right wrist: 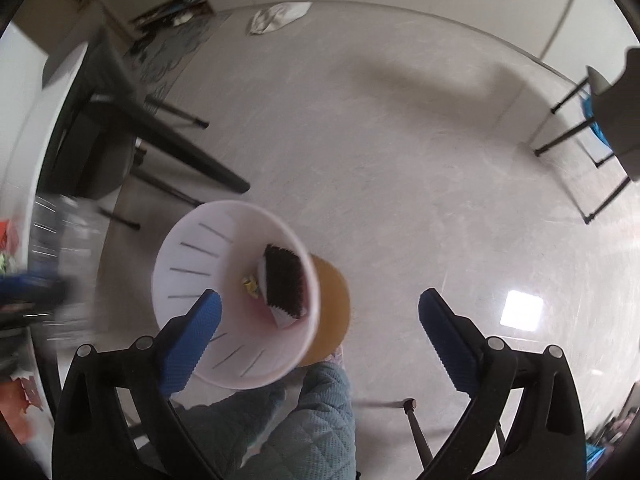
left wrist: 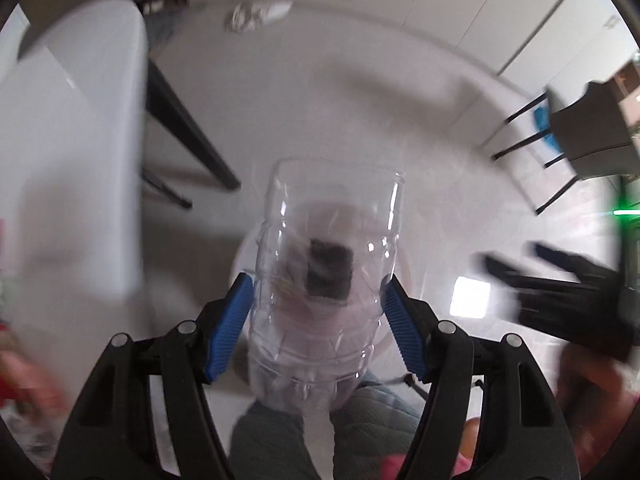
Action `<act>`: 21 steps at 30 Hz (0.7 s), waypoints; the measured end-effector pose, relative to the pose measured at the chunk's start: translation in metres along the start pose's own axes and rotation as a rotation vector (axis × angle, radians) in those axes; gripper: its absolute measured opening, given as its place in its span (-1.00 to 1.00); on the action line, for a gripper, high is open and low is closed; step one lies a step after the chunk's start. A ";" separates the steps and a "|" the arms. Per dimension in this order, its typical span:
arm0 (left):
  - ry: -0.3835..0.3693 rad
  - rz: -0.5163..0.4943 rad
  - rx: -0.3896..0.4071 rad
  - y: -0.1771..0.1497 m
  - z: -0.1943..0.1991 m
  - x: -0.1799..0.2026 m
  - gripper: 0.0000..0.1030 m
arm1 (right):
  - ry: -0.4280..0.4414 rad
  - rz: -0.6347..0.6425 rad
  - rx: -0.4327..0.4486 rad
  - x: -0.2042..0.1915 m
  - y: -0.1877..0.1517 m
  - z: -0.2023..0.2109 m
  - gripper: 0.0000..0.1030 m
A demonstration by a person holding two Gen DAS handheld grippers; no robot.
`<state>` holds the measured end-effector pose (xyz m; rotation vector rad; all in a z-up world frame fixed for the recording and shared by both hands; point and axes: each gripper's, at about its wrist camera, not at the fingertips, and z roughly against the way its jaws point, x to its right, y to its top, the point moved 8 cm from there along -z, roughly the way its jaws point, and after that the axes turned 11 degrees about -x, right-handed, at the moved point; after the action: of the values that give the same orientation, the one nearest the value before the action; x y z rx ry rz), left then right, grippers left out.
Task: Collect trash
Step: 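Carry the paper and bottle over the pink bin and open both tools, then move both open tools back over the trash on the table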
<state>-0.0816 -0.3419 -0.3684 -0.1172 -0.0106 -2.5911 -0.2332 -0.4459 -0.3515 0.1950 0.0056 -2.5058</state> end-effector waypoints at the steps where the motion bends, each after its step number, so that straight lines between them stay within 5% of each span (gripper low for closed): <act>1: 0.003 0.013 -0.030 0.002 -0.019 0.003 0.23 | -0.001 -0.012 0.000 0.009 -0.002 0.002 0.91; 6: 0.015 0.072 -0.190 0.000 -0.118 0.010 0.22 | -0.030 -0.051 -0.011 0.039 -0.012 -0.006 0.91; 10: 0.015 0.060 -0.236 -0.001 -0.148 0.015 0.22 | -0.040 -0.056 -0.038 0.050 -0.021 -0.011 0.91; 15: -0.014 0.083 -0.229 0.001 -0.134 0.013 0.42 | -0.046 -0.023 -0.050 0.042 -0.023 -0.016 0.91; 21: -0.047 0.079 -0.131 0.005 -0.070 0.021 0.54 | -0.019 0.044 0.002 0.016 -0.010 0.013 0.91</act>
<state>-0.1024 -0.3589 -0.4367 -0.2222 0.1442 -2.5081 -0.2537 -0.4479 -0.3411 0.1697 -0.0086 -2.4637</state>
